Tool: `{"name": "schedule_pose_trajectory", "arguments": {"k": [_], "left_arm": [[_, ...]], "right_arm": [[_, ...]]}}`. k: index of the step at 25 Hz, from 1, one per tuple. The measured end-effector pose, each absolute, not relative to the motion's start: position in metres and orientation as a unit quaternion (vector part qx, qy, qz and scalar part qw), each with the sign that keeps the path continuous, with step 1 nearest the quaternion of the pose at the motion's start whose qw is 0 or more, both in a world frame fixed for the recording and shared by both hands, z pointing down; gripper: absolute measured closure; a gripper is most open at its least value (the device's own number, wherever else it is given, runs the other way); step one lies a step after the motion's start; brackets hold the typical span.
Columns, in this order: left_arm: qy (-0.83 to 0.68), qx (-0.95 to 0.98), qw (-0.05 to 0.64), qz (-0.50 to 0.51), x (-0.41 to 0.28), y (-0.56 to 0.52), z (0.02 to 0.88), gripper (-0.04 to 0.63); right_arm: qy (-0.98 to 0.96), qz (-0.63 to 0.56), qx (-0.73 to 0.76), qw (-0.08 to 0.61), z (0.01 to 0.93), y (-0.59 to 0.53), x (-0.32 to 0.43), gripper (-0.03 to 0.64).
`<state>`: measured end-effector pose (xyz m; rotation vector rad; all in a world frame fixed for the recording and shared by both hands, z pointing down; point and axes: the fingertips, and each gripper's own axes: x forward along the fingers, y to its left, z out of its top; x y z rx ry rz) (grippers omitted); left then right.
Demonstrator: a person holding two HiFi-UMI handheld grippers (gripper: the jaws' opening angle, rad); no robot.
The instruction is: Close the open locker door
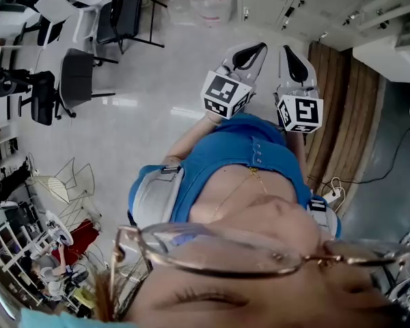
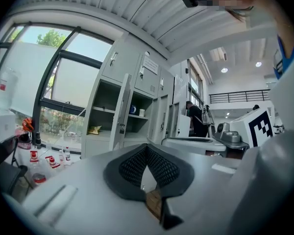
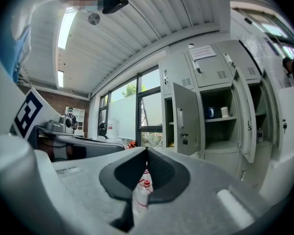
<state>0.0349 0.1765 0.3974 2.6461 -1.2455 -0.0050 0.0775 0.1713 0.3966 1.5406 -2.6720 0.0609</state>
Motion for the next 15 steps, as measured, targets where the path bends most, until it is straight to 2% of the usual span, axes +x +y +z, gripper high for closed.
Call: {"name": "schedule_pose_trajectory", "arguments": {"k": [15], "left_arm": [[-0.384,0.917,0.108,0.005,-0.012,0.097,0.401,0.595]], "right_arm": [[-0.853,0.046,0.52,0.01,0.402,0.09,0.037,0.615]]}}
